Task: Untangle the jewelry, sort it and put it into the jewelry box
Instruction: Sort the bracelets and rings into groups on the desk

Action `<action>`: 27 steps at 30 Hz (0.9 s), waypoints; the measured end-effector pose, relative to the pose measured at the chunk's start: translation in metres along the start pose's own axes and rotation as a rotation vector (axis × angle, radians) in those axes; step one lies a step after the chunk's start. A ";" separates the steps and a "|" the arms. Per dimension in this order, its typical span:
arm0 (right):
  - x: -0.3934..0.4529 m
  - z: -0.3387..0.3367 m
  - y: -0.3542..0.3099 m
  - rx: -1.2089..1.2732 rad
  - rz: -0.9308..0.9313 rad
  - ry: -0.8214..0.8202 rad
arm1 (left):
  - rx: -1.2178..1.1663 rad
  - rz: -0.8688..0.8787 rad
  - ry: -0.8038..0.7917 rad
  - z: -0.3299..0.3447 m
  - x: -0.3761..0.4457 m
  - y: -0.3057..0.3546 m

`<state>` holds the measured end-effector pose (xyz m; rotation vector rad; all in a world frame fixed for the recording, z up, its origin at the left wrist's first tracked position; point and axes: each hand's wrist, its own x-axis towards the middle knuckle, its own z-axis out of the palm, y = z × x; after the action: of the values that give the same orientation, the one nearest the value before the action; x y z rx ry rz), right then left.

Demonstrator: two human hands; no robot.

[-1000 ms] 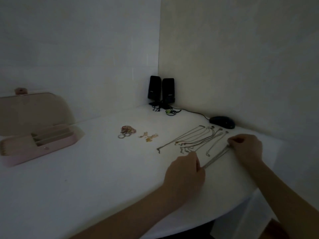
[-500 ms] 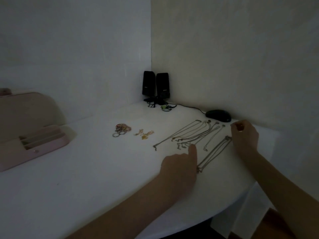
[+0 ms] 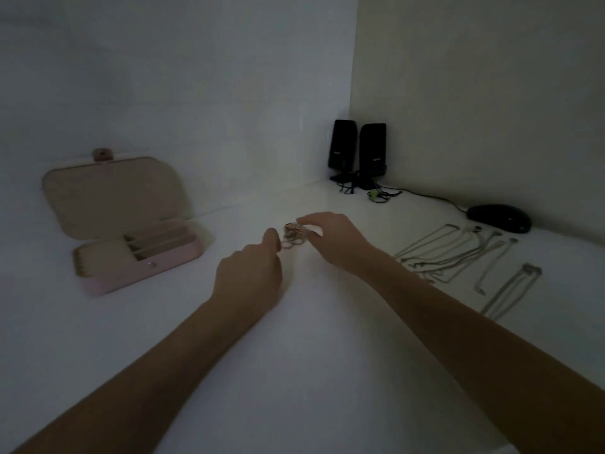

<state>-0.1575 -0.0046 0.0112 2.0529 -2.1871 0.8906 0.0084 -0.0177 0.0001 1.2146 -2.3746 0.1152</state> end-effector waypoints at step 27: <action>0.023 0.030 0.028 -0.224 0.107 0.017 | -0.170 0.150 -0.106 0.034 0.031 -0.014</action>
<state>-0.1753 -0.0383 -0.0156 1.8367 -2.2876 0.6320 -0.0086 -0.0590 -0.0184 0.9859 -2.5079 -0.1044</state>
